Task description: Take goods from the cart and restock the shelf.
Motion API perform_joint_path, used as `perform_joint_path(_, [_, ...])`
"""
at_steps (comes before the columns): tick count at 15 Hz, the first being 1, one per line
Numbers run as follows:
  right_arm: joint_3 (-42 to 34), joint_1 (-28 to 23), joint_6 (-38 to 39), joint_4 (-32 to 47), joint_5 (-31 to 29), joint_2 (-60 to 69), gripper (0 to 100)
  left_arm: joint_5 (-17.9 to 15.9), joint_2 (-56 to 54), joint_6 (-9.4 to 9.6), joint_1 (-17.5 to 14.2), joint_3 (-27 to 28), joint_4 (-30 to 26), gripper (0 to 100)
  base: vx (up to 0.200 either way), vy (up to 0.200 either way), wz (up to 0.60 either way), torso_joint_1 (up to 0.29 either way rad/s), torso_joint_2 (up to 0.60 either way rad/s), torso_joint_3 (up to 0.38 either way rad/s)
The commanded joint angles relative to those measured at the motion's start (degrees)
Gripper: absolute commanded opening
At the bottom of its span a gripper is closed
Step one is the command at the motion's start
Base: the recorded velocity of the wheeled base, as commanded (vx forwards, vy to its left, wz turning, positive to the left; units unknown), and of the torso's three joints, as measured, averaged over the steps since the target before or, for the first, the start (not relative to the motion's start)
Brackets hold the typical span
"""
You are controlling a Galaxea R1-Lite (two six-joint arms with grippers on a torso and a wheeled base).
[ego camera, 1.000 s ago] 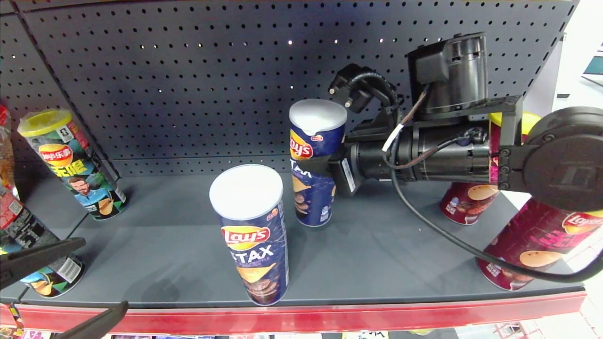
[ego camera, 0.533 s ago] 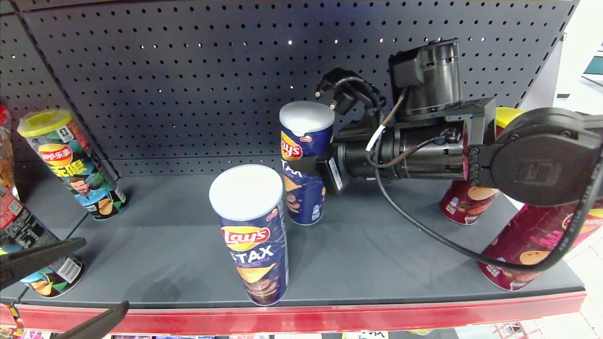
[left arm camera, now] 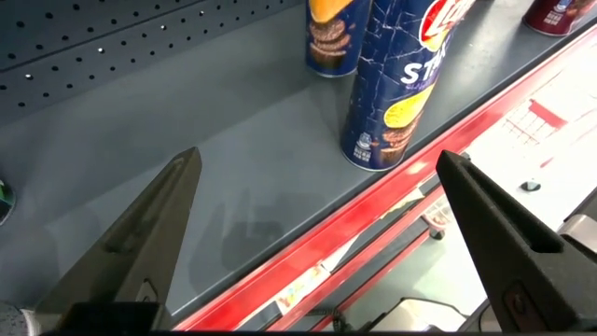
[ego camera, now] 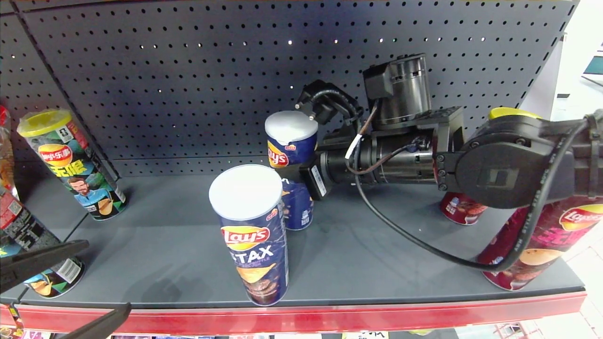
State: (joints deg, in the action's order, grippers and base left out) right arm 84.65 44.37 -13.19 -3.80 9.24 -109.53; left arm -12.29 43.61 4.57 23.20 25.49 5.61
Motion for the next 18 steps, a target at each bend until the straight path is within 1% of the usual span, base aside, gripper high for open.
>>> perform_joint_path(1, [-0.1, 0.1, 0.01, -0.06, -0.01, -0.33, 0, -0.02, 0.43, -0.26, 0.0, 0.0, 0.02, 100, 0.0, 0.0, 0.0, 0.0, 0.0, 0.0])
perform_joint_path(2, [-0.19, 0.1, 0.01, -0.06, -0.01, -0.33, 100, -0.02, 0.43, -0.35, 0.0, 0.0, 0.02, 100, 0.0, 0.0, 0.0, 0.0, 0.0, 0.0])
perform_joint_path(10, [-1.59, 0.1, 0.01, 0.29, -1.15, 2.66, 100, -0.19, 1.57, -0.44, 0.0, 0.0, 0.11, 100, 0.0, 0.0, 0.0, 0.0, 0.0, 0.0])
perform_joint_path(13, [-5.37, 0.1, 0.01, 0.02, -1.95, 6.61, 100, -0.28, 1.75, -0.44, 0.09, -0.09, 0.11, 100, 0.0, 0.0, 0.0, 0.0, 0.0, 0.0])
perform_joint_path(18, [-6.6, 0.01, 0.01, 0.2, -3.09, 9.16, 100, -0.37, 2.36, -0.44, 0.09, 0.26, 0.28, 100, 0.0, 0.0, 0.0, 0.0, 0.0, 0.0])
